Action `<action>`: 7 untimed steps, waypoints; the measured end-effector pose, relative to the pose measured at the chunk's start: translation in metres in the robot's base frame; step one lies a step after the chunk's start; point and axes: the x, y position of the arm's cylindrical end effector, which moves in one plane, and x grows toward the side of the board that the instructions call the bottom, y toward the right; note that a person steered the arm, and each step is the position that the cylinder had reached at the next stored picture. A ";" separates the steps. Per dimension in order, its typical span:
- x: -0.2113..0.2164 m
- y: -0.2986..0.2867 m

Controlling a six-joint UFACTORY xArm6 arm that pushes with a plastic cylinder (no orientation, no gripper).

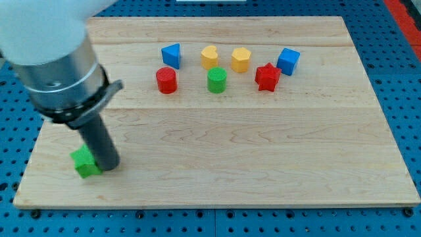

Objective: Slide the red circle towards green star

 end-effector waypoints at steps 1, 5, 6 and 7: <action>0.000 -0.005; -0.208 0.060; -0.209 0.114; -0.183 0.133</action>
